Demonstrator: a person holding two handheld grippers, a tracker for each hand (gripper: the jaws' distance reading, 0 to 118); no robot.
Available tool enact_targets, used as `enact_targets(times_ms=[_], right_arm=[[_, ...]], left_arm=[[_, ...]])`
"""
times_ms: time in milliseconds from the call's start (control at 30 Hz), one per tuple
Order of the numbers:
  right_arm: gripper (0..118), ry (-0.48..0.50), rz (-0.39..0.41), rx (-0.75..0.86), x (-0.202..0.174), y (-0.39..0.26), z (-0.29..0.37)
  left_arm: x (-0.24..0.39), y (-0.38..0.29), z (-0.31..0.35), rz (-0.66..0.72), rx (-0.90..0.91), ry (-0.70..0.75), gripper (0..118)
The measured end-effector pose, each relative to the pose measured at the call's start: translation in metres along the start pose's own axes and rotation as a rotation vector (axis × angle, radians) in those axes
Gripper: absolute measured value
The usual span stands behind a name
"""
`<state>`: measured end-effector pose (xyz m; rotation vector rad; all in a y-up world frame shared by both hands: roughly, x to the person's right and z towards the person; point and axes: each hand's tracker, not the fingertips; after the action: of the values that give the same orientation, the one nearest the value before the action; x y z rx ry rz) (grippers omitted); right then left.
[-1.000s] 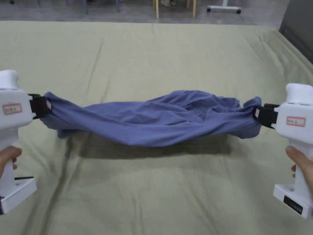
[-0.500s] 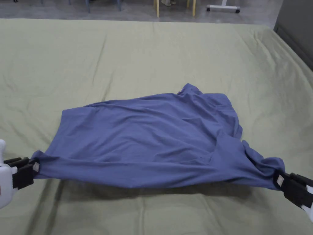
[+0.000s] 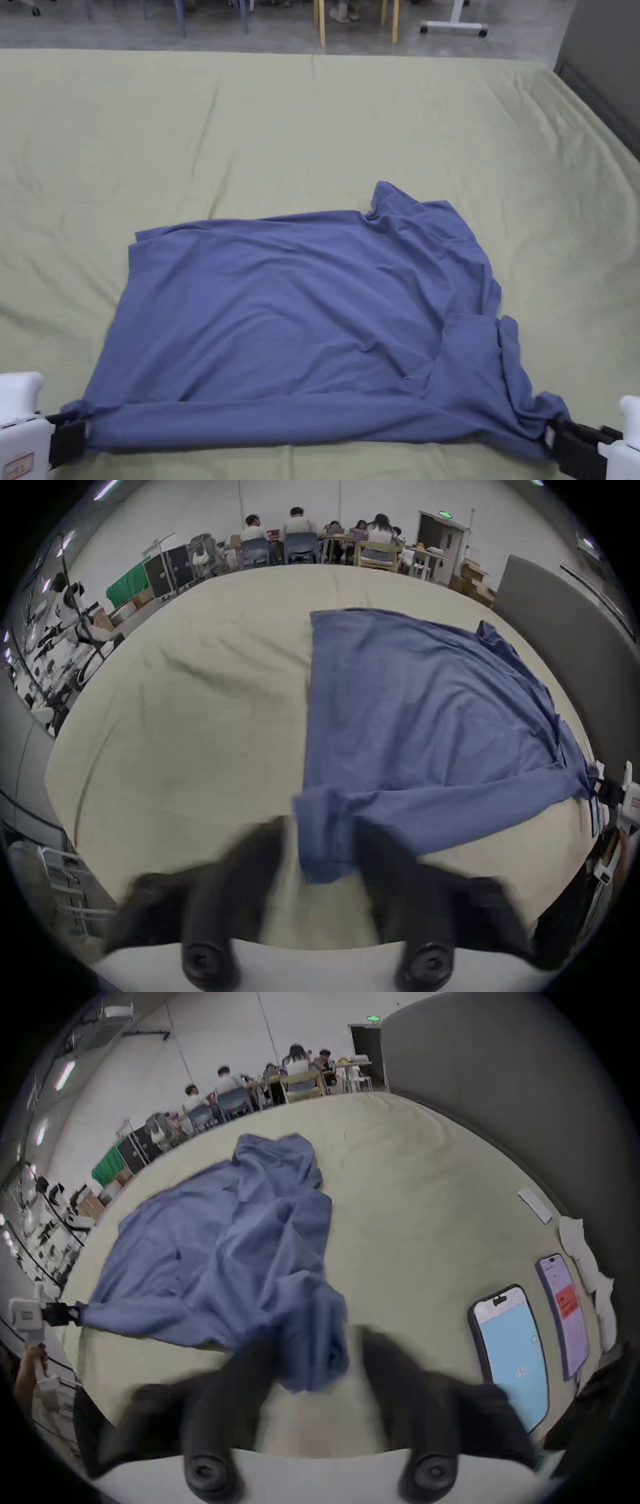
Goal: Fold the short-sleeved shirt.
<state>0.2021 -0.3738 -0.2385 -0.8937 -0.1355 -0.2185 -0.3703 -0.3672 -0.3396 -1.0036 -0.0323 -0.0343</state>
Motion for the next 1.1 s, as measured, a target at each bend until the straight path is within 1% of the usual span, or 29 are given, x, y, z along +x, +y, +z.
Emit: enact_targets(times_ms=[33,67,133,200,267,300,333,367,400,433,467,500,533,600,633,667,733,767,800,933,967,1067,1100], right_arm=[[96,-0.016,0.020,-0.034,0.002,0.002,-0.003],[106,0.005,0.036,-0.050,0.002,0.003,-0.002],[106,-0.006,0.039,-0.024,-0.002,0.007,0.014],[106,-0.020,0.050,-0.007,-0.010,0.011,0.032],[106,-0.049,0.090,0.046,-0.025,0.017,0.046],[104,-0.047,0.103,0.054,-0.033,0.020,0.049],[93,-0.029,0.127,0.055,-0.043,0.025,0.052],[66,0.002,0.151,0.069,-0.049,0.026,0.054],[25,0.036,0.170,0.081,-0.058,0.028,0.055],[6,0.041,0.169,0.077,-0.066,0.028,0.053],[6,0.028,0.160,0.088,-0.071,0.026,0.051],[6,0.038,0.169,0.104,-0.074,0.024,0.051],[6,0.057,0.179,0.098,-0.076,0.024,0.050],[6,0.069,0.173,0.088,-0.078,0.023,0.047],[6,0.077,0.167,0.092,-0.077,0.022,0.048],[6,0.078,0.164,0.092,-0.077,0.022,0.048],[6,0.083,0.169,0.086,-0.077,0.022,0.047],[6,0.083,0.172,0.084,-0.077,0.022,0.046],[6,0.083,0.175,0.082,-0.076,0.022,0.044],[6,0.077,0.190,0.059,-0.075,0.022,0.036],[6,0.076,0.190,0.054,-0.076,0.022,0.036],[6,0.074,0.187,0.033,-0.075,0.022,0.028],[6,0.071,0.190,0.029,-0.076,0.021,0.027]], left_arm=[[0.000,-0.001,0.002,0.006,-0.007,-0.004,86],[-0.005,-0.002,0.005,0.006,-0.013,-0.026,89],[-0.001,-0.006,0.025,0.003,0.016,-0.025,89],[0.002,-0.006,0.050,-0.016,0.082,0.020,89],[0.014,-0.003,0.077,-0.028,0.166,0.056,89],[0.021,0.000,0.087,-0.021,0.196,0.051,88],[0.027,0.001,0.098,-0.025,0.226,0.016,81],[0.033,0.001,0.105,-0.037,0.252,-0.018,58],[0.043,0.001,0.111,-0.068,0.273,-0.017,20],[0.049,0.000,0.109,-0.083,0.280,0.009,1],[0.051,-0.002,0.105,-0.100,0.299,0.050,1],[0.054,-0.003,0.105,-0.103,0.303,0.074,1],[0.054,-0.002,0.104,-0.120,0.263,0.055,1],[0.055,-0.005,0.098,-0.106,0.253,0.045,1],[0.052,-0.005,0.094,-0.089,0.248,0.030,8],[0.047,-0.003,0.086,-0.059,0.218,0.014,44],[0.032,0.002,0.059,0.033,0.136,0.011,74],[0.027,0.003,0.044,0.066,0.096,0.001,86],[0.020,0.003,0.031,0.085,0.085,-0.010,94],[0.009,0.008,-0.018,0.126,-0.043,-0.013,94],[0.007,0.008,-0.027,0.122,-0.041,-0.008,94],[0.006,0.006,-0.053,0.075,-0.129,-0.002,93],[0.004,0.006,-0.058,0.063,-0.137,-0.019,91]])
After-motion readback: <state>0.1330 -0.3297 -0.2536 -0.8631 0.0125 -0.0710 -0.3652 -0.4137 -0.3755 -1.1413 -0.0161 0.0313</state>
